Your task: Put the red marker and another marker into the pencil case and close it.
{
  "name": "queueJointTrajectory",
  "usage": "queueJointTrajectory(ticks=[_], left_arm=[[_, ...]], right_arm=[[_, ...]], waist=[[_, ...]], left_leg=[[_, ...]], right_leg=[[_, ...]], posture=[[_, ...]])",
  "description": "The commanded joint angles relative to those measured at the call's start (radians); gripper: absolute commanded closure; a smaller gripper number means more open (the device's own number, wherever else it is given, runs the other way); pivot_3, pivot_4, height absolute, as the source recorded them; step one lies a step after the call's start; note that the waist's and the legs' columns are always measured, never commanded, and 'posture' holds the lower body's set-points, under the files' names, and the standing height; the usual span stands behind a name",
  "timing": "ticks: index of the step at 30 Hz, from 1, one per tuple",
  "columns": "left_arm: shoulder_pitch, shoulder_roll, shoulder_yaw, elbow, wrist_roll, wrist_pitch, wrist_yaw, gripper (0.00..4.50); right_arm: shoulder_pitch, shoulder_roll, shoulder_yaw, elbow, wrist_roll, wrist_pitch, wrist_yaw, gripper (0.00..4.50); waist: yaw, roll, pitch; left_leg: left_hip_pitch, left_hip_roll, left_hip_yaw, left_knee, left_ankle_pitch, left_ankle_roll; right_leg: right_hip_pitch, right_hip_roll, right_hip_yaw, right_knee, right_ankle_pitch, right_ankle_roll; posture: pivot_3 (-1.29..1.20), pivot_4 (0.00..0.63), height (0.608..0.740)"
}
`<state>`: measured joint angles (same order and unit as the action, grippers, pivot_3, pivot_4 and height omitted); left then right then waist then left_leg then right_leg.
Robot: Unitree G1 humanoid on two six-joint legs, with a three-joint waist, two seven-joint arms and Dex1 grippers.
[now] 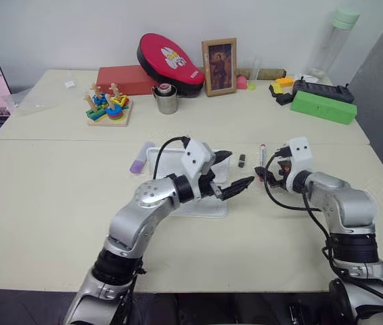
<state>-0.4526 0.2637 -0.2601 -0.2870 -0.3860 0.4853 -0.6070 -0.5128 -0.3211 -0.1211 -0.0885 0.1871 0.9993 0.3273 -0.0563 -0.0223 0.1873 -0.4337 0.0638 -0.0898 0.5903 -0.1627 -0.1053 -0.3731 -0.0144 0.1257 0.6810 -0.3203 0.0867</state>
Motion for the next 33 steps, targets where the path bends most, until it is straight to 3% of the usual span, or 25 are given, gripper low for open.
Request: queueJointTrajectory(ticks=[1, 5, 20, 28, 33], left_arm=[[-0.030, -0.035, -0.012, 0.004, 0.039, -0.051, 0.017, 0.00], [-0.043, -0.048, -0.024, 0.027, 0.077, -0.068, 0.018, 0.00], [-0.039, -0.080, 0.012, 0.045, 0.090, -0.101, 0.011, 0.00], [-0.021, -0.025, 0.112, -0.010, 0.035, -0.062, 0.005, 0.00], [0.032, 0.084, 0.239, -0.143, -0.020, 0.012, 0.014, 0.00]], right_arm=[[-0.007, 0.037, -0.002, -0.013, -0.019, 0.015, -0.079, 0.02], [0.001, 0.049, 0.045, 0.008, -0.057, 0.000, -0.125, 0.67], [-0.008, 0.024, 0.096, 0.071, -0.117, -0.063, -0.169, 4.21], [-0.077, 0.022, 0.081, 0.088, -0.096, -0.297, -0.130, 4.23], [-0.136, 0.015, 0.052, 0.071, 0.006, -0.484, 0.028, 4.23]], waist=[[0.000, 0.000, 0.000], [0.000, 0.000, 0.000], [0.003, 0.000, 0.000], [-0.002, 0.000, 0.000], [-0.018, 0.001, 0.000]], left_leg=[[0.000, 0.000, 0.000, 0.000, 0.000, 0.000], [0.000, 0.000, 0.000, 0.000, 0.000, 0.000], [0.000, 0.000, -0.001, 0.002, 0.000, 0.000], [0.000, 0.000, 0.000, 0.002, 0.000, 0.000], [0.000, 0.000, 0.000, 0.000, 0.000, 0.000]], right_leg=[[0.000, 0.000, 0.000, 0.000, 0.000, 0.000], [0.000, 0.000, 0.000, 0.000, 0.000, 0.000], [0.002, 0.000, 0.000, 0.000, 0.000, 0.000], [0.001, 0.000, 0.000, 0.000, 0.000, 0.000], [0.000, 0.000, 0.000, 0.000, 0.000, 0.000]], posture=[[0.00, 0.150, 0.740], [0.00, 0.150, 0.740], [0.00, 0.150, 0.740], [0.00, 0.150, 0.740], [0.00, 0.150, 0.740]])
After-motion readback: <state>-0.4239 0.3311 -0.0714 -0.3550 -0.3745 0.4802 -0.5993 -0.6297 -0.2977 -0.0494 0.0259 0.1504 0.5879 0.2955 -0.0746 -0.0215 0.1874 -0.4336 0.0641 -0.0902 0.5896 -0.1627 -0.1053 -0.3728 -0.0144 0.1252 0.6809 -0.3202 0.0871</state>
